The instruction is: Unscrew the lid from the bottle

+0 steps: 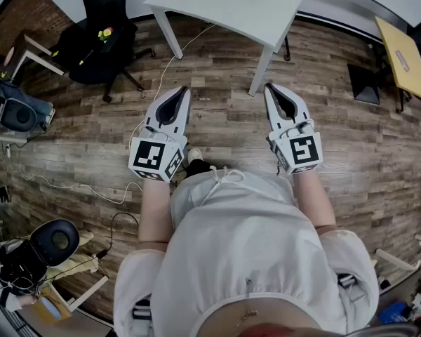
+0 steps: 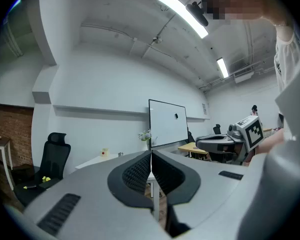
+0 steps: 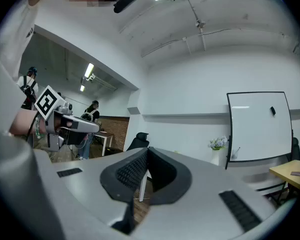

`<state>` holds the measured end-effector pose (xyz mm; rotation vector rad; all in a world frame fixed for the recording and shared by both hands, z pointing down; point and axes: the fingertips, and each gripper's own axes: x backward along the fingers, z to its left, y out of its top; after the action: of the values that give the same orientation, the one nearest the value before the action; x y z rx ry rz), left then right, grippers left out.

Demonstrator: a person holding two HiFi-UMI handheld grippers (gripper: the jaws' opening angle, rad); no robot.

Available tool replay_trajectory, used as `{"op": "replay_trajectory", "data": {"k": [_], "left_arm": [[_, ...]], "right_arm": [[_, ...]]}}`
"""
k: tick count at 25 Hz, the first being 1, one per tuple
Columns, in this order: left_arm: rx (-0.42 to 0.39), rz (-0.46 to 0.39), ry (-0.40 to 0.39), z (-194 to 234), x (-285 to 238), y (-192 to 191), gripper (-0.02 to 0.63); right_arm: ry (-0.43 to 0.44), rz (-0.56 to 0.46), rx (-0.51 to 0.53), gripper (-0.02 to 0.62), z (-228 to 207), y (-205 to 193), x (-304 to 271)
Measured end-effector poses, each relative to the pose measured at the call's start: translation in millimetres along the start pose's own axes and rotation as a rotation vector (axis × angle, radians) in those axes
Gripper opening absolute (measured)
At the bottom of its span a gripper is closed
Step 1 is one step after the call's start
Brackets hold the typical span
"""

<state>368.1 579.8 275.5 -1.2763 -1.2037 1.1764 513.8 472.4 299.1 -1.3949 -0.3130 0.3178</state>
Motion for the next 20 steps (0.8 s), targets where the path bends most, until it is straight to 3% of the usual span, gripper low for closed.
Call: {"op": "replay_trajectory", "data": {"k": [12, 17, 18, 19, 20], "left_arm": [[0.017, 0.014, -0.022, -0.4, -19.4, -8.6, 0.021], [0.066, -0.018, -0.03, 1.7, -35.7, -10.9, 0.03], [0.078, -0.027, -0.022, 6.4, -39.4, -11.2, 0.131], [0.083, -0.031, -0.013, 12.6, -42.9, -12.0, 0.327], [0.083, -0.03, -0.004, 19.9, -45.7, -13.1, 0.353]], "right_arm": [[-0.004, 0.01, -0.025, 0.002, -10.4, -10.2, -10.4], [-0.012, -0.014, -0.043, 0.021, -21.1, -14.6, -19.4], [-0.021, -0.015, -0.039, 0.151, -23.7, -15.2, -23.8], [-0.028, -0.013, -0.04, 0.299, -25.8, -16.1, -29.6], [-0.035, -0.014, -0.047, 0.39, -28.0, -17.0, -36.0]]}}
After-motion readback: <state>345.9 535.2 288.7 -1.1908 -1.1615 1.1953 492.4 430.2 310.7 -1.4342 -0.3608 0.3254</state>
